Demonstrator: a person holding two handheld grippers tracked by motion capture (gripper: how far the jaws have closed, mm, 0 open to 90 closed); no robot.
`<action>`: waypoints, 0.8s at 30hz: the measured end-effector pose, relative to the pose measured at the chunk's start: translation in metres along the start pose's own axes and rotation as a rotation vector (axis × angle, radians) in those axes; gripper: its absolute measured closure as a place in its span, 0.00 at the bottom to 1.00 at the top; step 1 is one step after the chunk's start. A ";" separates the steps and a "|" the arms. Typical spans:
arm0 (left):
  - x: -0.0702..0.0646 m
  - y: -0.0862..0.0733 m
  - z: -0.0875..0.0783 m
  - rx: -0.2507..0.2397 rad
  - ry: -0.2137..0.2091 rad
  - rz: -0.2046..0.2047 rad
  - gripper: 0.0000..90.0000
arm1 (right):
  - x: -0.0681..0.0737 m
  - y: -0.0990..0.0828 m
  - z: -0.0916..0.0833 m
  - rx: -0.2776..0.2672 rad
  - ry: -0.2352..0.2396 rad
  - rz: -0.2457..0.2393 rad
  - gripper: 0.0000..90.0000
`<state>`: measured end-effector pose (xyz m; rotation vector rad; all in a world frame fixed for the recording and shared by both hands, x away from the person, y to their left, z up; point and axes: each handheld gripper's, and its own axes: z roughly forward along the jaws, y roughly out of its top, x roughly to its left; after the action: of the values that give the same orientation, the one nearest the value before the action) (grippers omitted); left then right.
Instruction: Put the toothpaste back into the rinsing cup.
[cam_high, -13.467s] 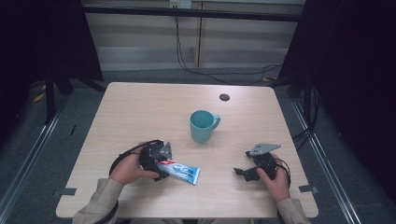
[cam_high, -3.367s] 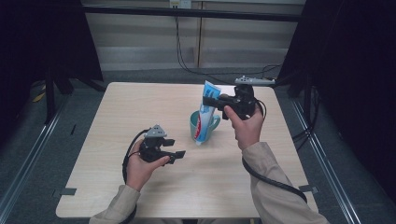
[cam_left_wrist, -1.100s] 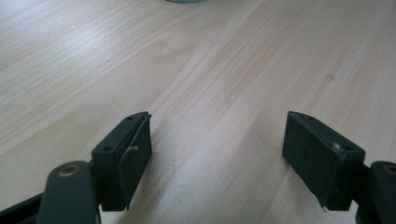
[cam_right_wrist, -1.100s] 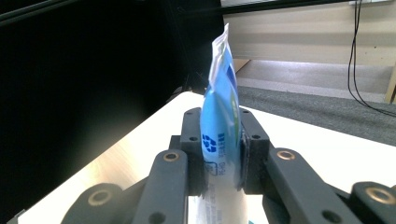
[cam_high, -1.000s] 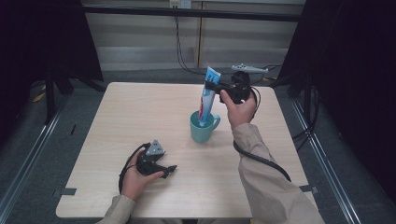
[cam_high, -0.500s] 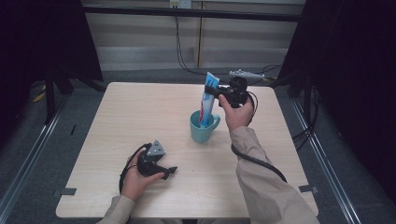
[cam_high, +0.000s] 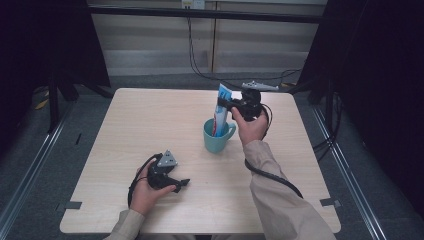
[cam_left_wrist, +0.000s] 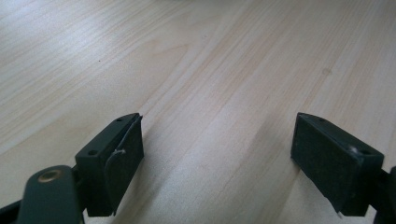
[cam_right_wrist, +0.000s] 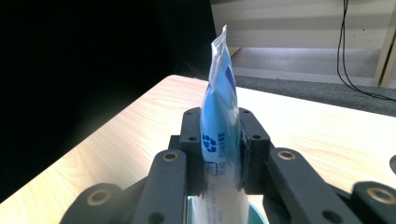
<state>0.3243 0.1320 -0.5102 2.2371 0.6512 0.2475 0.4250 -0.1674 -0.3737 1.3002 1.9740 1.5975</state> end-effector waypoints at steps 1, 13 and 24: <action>0.000 0.000 0.000 0.000 0.000 0.000 0.19 | 0.000 -0.001 0.000 0.002 -0.004 -0.001 0.84; 0.000 0.000 0.000 0.002 -0.001 0.001 0.19 | -0.002 -0.013 0.004 0.003 -0.008 0.010 0.83; 0.000 0.000 0.000 0.002 -0.001 -0.003 0.19 | -0.005 -0.021 0.006 -0.002 -0.004 0.029 0.83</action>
<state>0.3243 0.1320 -0.5101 2.2383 0.6541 0.2439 0.4221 -0.1675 -0.3961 1.3362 1.9598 1.6082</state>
